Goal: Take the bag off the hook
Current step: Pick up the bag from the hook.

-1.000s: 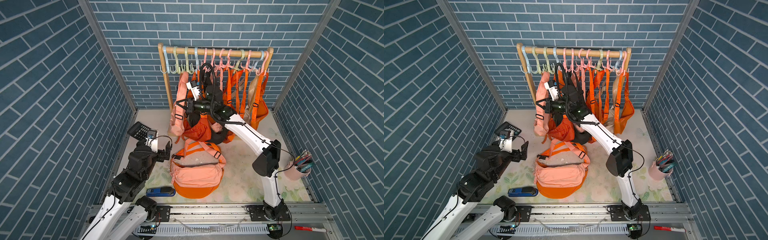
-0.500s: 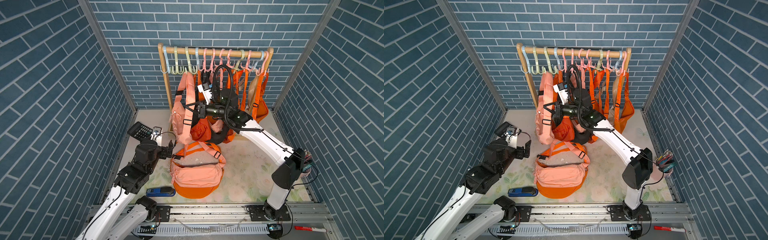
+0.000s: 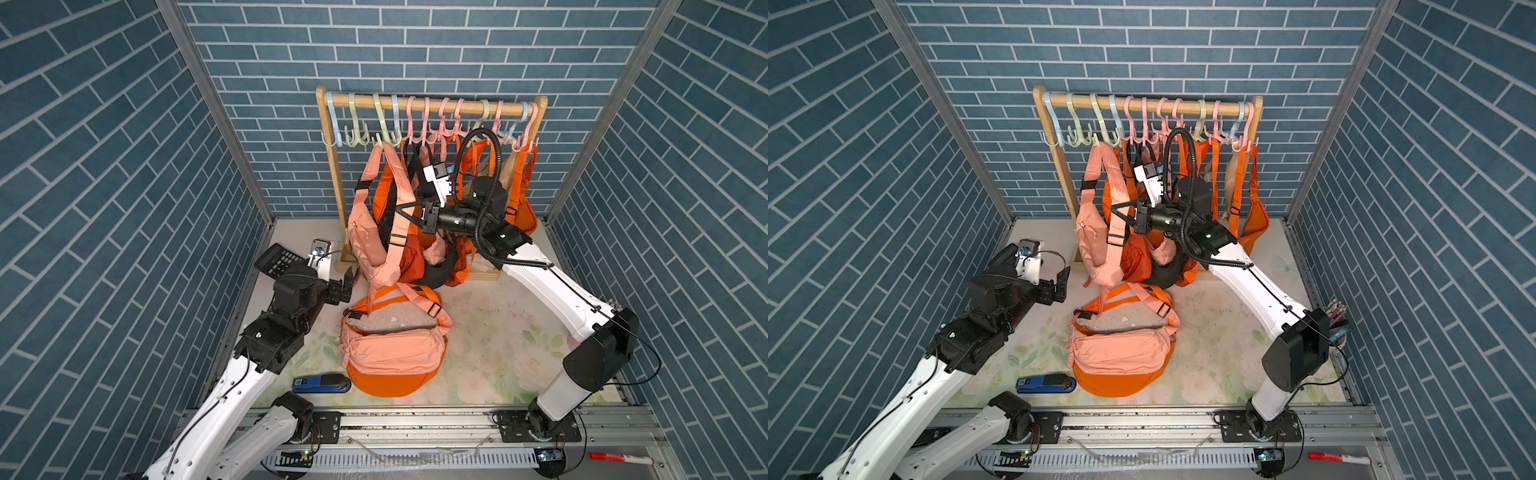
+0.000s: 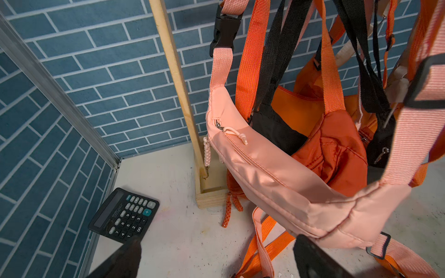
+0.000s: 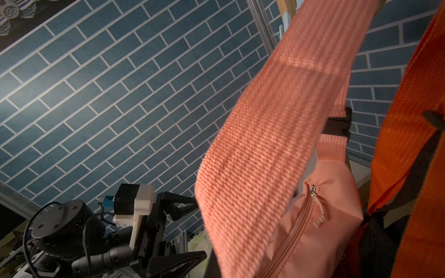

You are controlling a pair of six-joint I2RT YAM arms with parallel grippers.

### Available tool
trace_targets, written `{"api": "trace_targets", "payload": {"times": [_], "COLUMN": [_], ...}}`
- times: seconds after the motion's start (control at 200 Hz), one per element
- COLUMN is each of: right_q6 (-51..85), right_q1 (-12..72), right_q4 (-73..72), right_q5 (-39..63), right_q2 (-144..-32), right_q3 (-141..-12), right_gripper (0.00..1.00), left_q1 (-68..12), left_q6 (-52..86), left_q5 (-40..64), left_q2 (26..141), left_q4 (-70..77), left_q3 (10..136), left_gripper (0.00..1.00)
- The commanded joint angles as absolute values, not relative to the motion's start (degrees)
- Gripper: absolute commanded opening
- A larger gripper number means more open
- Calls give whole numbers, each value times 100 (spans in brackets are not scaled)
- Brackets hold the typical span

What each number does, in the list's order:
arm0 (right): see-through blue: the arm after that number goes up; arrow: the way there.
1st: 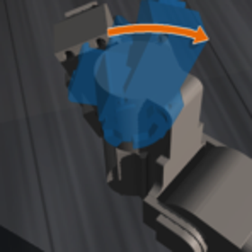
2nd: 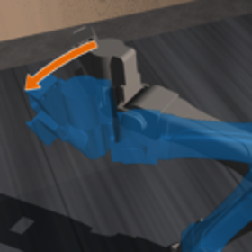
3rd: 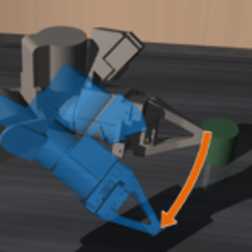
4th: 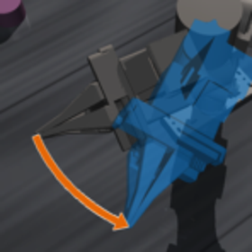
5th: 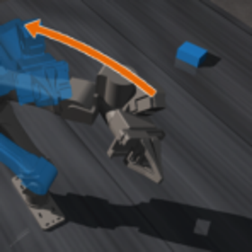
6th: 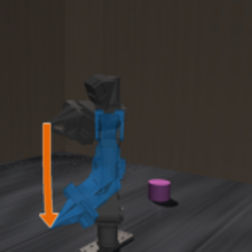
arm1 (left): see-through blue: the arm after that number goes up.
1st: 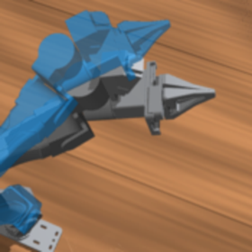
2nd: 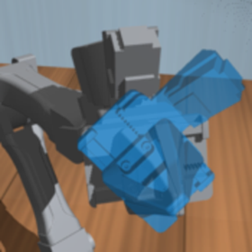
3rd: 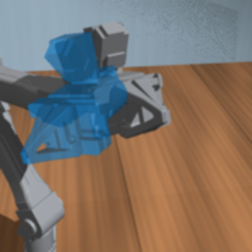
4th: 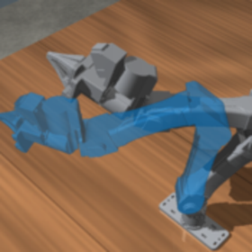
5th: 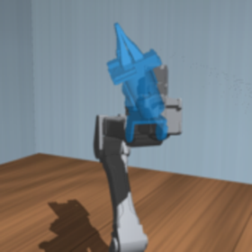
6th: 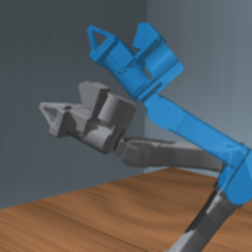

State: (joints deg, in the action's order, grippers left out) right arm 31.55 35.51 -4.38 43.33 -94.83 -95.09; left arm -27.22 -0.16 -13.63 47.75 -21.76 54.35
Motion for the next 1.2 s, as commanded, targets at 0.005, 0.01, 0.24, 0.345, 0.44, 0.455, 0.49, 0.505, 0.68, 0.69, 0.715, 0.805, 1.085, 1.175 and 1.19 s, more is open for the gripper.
{"api": "trace_targets", "payload": {"times": [0.005,0.01,0.24,0.345,0.44,0.455,0.49,0.505,0.68,0.69,0.715,0.805,1.085,1.175,1.19], "right_q6": [3415,3426,3820,3863,3850,3843,3836,3839,3891,3900,3927,4052,4157,4153,4154], "right_q1": [3381,3374,3164,3103,3039,3034,3009,2992,2906,2906,2905,2869,2839,2830,2830], "right_q4": [-914,-927,-1112,-1053,-1046,-1049,-1036,-1023,-1081,-1088,-1114,-1285,-1437,-1434,-1439], "right_q5": [4732,4735,4783,4742,4680,4681,4677,4678,4749,4758,4783,4881,5060,5063,5064], "right_q2": [-9204,-9203,-9199,-9102,-8935,-8916,-8879,-8872,-8924,-8931,-8965,-9072,-9250,-9261,-9266], "right_q3": [-9321,-9314,-9212,-9187,-9052,-9034,-9009,-9009,-8932,-8926,-8922,-8912,-8941,-8929,-8930], "right_gripper": [0,0,0,0,0,0,0,0,0,0,0,0,0,0,0], "left_q1": [-2675,-2678,-2631,-2482,-2398,-2392,-2374,-2365,-2056,-2017,-1926,-1558,-1345,-1336,-1336], "left_q6": [-273,-286,-616,-531,-458,-452,-442,-440,-393,-377,-322,-122,-412,-491,-500], "left_q5": [-1204,-1195,-789,-505,-304,-276,-224,-208,201,241,357,912,1957,2084,2111], "left_q2": [4988,5004,5709,5989,6195,6221,6272,6289,6476,6490,6525,6691,7506,7795,7848], "left_q4": [-1824,-1817,-1590,-1399,-1271,-1250,-1208,-1198,-800,-782,-742,-615,-666,-655,-666], "left_q3": [5767,5779,6578,6760,6893,6910,6949,6966,7037,7039,7053,7160,8018,8312,8370], "left_gripper": [99,99,99,99,99,99,99,99,96,96,95,89,83,86,86]}}
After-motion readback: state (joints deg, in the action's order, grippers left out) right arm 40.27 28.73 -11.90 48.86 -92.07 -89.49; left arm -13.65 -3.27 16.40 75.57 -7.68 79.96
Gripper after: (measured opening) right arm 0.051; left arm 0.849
